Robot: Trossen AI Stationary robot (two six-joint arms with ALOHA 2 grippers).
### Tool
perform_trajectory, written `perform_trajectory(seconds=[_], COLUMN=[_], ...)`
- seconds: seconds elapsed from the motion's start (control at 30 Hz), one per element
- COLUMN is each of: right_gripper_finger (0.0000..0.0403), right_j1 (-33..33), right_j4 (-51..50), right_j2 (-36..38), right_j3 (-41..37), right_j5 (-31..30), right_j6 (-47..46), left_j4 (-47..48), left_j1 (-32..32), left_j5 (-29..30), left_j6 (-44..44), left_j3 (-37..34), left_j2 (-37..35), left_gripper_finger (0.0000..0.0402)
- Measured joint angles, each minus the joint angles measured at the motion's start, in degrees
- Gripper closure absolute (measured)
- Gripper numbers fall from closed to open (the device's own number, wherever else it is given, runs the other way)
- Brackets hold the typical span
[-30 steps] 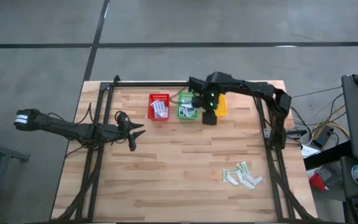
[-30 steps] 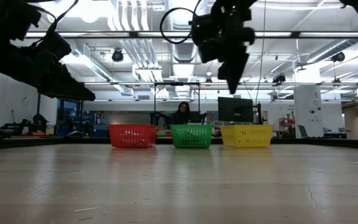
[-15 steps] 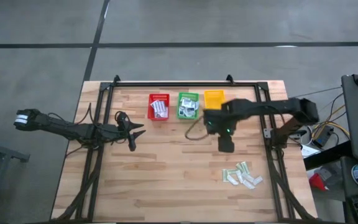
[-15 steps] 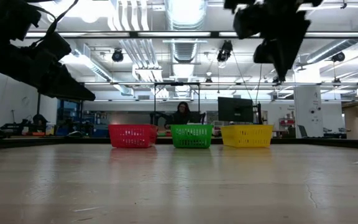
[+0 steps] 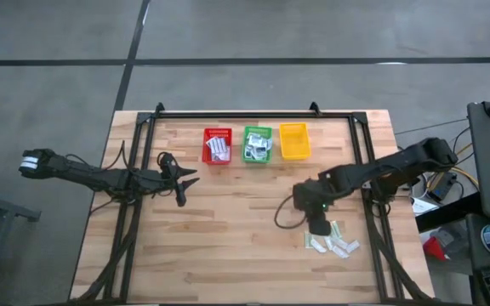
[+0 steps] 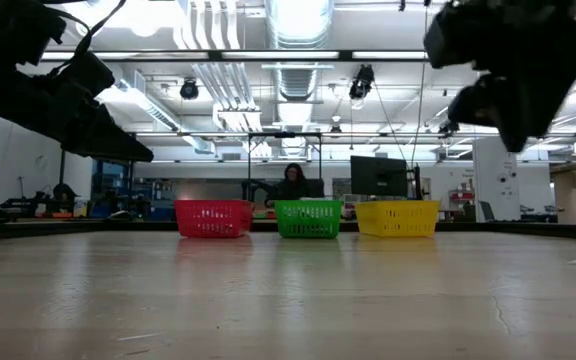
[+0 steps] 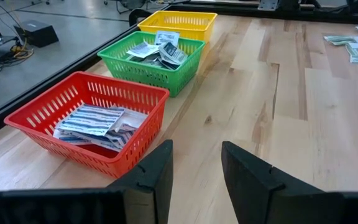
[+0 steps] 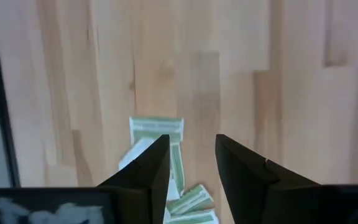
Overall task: Pick & Place First Aid Supplies
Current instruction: Put the green bandage into the yellow basket
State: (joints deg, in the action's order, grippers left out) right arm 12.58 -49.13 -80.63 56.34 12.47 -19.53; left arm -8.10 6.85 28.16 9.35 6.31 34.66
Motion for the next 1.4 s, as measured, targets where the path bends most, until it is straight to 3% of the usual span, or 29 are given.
perform_trajectory(seconds=[0.27, 0.7, 1.07, 1.4], right_gripper_finger=[0.0282, 0.0298, 0.0304, 0.0288], right_j1=[2.5, 6.0, 7.4, 8.5], right_j4=[4.9, 15.1, 17.2, 20.8], right_j2=[-0.1, -0.3, -0.5, -8.5], right_j3=[-6.2, -10.1, -12.2, -12.2], right_j5=[0.0, 0.0, -0.1, 0.0], right_j6=[-1.0, 0.0, -2.6, -2.9], left_j4=[0.0, 0.0, 0.0, 0.0], left_j1=[0.0, 0.0, 0.0, 0.0], left_j5=[0.0, 0.0, 0.0, -0.1], left_j6=[0.1, 1.3, 1.4, 1.9], left_j3=[0.0, 0.0, 0.0, 0.0], left_j2=[0.0, 0.0, 0.0, 0.0], left_gripper_finger=[0.0268, 0.0268, 0.0268, 0.0268])
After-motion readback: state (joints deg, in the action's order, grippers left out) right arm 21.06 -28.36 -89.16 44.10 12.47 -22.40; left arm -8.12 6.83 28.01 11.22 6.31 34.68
